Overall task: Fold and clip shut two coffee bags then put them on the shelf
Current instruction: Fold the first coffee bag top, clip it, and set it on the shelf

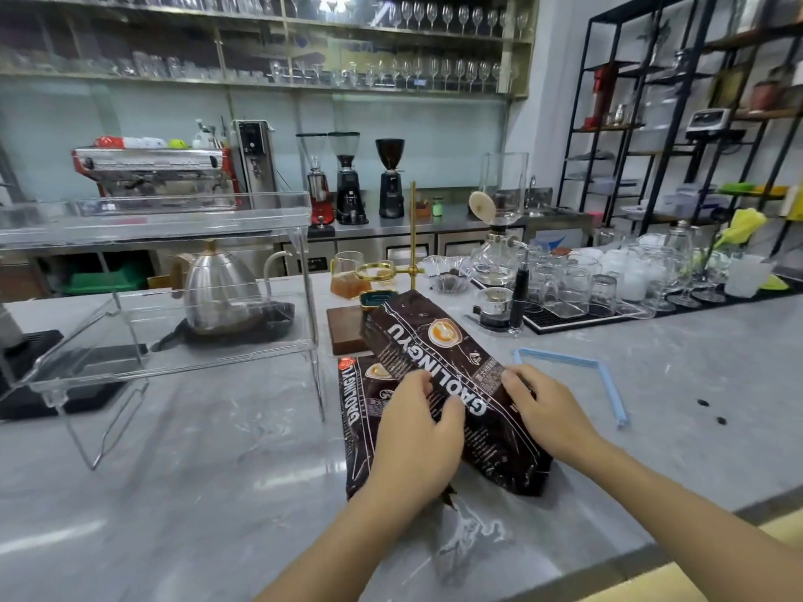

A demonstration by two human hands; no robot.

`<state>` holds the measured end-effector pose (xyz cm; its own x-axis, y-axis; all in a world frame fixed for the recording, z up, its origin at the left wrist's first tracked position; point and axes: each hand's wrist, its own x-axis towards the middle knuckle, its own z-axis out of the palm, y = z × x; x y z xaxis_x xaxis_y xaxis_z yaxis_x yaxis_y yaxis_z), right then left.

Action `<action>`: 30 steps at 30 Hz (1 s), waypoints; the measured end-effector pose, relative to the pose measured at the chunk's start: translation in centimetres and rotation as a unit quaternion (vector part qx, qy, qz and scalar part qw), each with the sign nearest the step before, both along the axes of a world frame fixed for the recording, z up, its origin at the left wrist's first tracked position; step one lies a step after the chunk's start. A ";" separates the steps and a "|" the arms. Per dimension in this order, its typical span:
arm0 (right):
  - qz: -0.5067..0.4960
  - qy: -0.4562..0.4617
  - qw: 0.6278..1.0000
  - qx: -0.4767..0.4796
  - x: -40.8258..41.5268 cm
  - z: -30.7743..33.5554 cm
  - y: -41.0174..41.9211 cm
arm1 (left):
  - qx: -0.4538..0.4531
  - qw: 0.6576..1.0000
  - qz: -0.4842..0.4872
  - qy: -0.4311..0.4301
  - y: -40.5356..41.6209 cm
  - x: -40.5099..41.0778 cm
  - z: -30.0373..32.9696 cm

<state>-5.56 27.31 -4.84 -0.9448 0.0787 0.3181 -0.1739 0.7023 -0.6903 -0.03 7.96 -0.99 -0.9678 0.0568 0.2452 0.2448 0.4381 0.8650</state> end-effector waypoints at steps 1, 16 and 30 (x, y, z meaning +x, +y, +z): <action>-0.002 0.004 1.000 -0.002 0.1 -0.2 0.1 | 0.013 1.000 0.011 -0.026 0.0 -0.6 0.2; -0.055 0.076 0.991 -0.094 4.0 -2.6 0.0 | -0.024 0.999 0.017 -0.012 2.1 -3.6 -0.5; -0.075 0.095 0.973 -0.197 8.4 -3.9 0.3 | 0.076 0.993 -0.090 -0.022 8.4 -0.8 -3.7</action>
